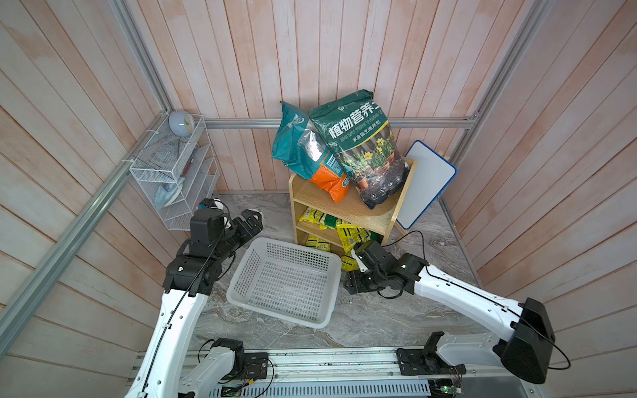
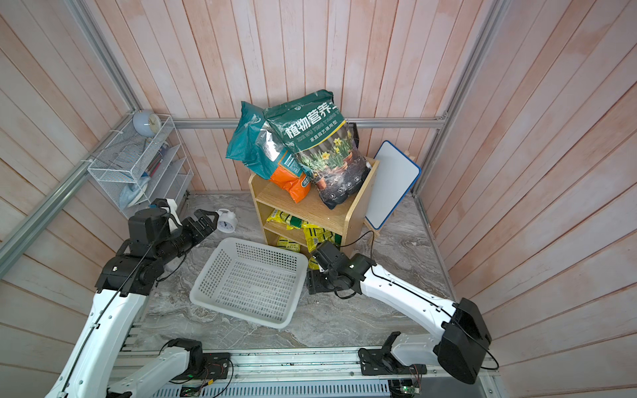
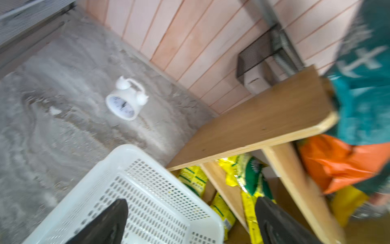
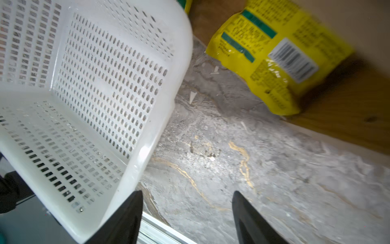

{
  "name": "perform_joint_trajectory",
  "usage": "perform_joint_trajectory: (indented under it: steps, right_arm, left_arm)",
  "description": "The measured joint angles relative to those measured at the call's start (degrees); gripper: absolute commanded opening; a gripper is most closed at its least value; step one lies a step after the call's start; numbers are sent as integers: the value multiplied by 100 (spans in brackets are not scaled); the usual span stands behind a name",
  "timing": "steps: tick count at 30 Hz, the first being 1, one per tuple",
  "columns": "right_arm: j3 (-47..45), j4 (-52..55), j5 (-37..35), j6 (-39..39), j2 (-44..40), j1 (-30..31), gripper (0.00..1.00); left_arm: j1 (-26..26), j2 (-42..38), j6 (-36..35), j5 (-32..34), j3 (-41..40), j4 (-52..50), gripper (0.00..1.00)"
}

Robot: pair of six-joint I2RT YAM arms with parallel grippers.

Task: Take down the fertilizer bag from the shelf
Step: Adjust the storage box at the center of the board, then pick up the fertilizer bag from the shelf.

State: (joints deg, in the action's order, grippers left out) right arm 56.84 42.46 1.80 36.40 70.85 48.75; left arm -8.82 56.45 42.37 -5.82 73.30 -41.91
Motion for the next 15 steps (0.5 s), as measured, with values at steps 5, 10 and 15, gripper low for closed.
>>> perform_joint_trajectory:
  steps: [5,10,15]
  right_arm:
    - [-7,273,-629,-468,-1215,-57,84]
    - [-9,518,-1220,-776,-2177,-404,88]
    - [-9,555,-1362,-1058,-2557,-1220,88]
  left_arm:
    - [-107,573,393,-437,901,728,100]
    - [-326,1436,544,-691,1792,1440,100]
    - [-658,2441,682,-857,2662,1991,100]
